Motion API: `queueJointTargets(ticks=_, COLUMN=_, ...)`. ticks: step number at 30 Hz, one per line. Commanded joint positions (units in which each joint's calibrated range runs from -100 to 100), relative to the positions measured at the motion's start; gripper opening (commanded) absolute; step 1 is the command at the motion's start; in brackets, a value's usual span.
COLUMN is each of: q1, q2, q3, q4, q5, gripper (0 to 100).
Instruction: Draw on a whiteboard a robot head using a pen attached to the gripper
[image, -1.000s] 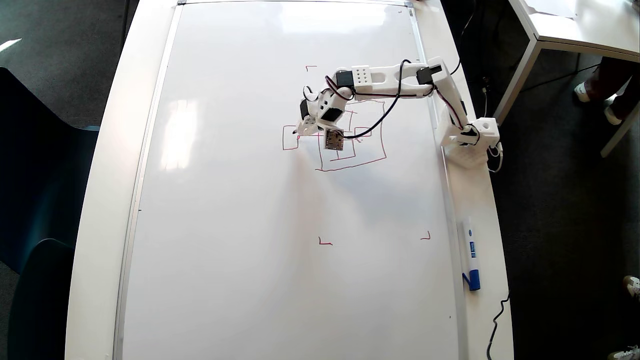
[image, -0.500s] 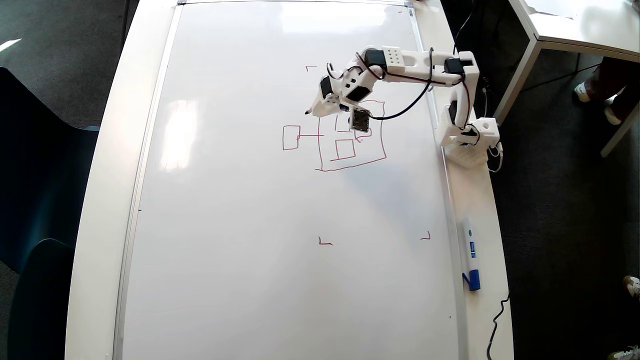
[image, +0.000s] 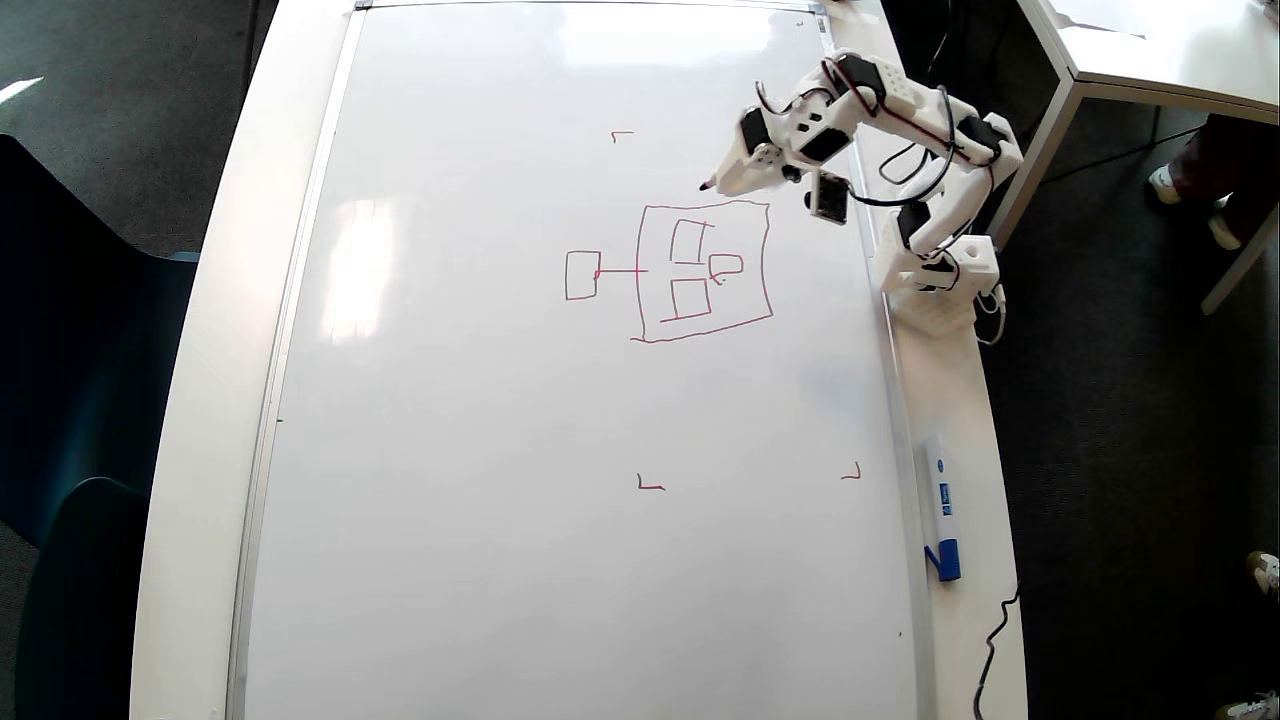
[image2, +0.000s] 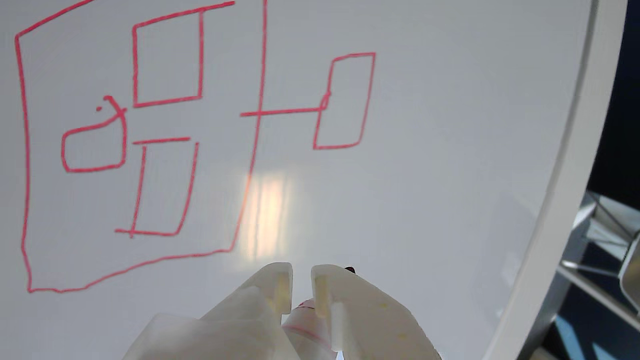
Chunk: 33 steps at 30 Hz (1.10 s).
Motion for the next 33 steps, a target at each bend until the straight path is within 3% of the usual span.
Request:
queueJointTargets(ticks=1, q1=0.45, q2=-6.81, q3=-0.3, q4=3.63, q5=0.35, gripper=1)
queueJointTargets(ticks=10, q1=0.6, q2=-16.03, q3=0.43, q4=9.89, q5=0.35, gripper=1)
queueJointTargets(ticks=16, q1=1.19, q2=-29.7, q3=15.22, q4=8.67, q5=0.51, gripper=1)
queueJointTargets(ticks=20, q1=3.47, q2=-38.0, q3=27.84, q4=1.54, q5=1.1, gripper=1)
queueJointTargets(ticks=25, q1=6.05, q2=-48.32, q3=48.09, q4=-15.05, q5=4.27, gripper=1)
queueJointTargets(ticks=33, q1=5.46, q2=-60.14, q3=68.33, q4=-29.47, q5=4.16, gripper=1)
